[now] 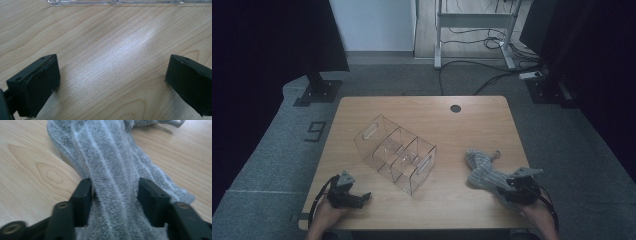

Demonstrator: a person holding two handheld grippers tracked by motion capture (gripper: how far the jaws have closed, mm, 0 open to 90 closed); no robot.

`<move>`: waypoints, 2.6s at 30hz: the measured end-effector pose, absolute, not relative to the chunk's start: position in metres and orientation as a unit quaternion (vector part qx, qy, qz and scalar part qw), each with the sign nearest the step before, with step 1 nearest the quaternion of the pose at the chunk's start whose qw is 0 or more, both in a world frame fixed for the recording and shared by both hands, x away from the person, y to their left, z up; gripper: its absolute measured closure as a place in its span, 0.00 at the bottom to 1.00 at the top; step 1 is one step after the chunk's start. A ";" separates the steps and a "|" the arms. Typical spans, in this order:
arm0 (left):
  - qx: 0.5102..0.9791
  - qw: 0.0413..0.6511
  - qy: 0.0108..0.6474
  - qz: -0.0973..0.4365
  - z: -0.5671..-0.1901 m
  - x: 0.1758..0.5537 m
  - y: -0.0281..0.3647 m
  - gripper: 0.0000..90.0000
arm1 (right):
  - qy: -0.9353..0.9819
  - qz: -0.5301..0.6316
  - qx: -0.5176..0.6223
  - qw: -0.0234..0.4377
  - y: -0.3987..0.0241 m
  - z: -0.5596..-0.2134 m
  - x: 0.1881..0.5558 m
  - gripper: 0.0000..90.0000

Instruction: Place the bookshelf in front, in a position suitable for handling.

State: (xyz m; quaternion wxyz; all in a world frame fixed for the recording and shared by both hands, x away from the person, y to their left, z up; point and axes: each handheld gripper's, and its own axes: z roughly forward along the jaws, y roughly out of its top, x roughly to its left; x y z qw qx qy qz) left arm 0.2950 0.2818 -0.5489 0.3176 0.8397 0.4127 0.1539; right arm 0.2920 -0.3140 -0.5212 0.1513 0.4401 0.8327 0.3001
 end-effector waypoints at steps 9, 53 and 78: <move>0.839 0.319 0.414 0.154 -0.549 0.295 0.282 0.00 | 0.824 0.330 0.427 0.174 -0.313 -0.508 0.288 0.18; 0.841 0.299 0.425 0.147 -0.539 0.302 0.282 0.00 | 0.823 0.399 0.368 0.168 -0.211 -0.455 0.351 0.00; 0.817 0.329 0.427 0.206 -0.470 0.363 0.279 0.24 | 0.822 0.413 0.359 0.158 -0.211 -0.468 0.338 0.00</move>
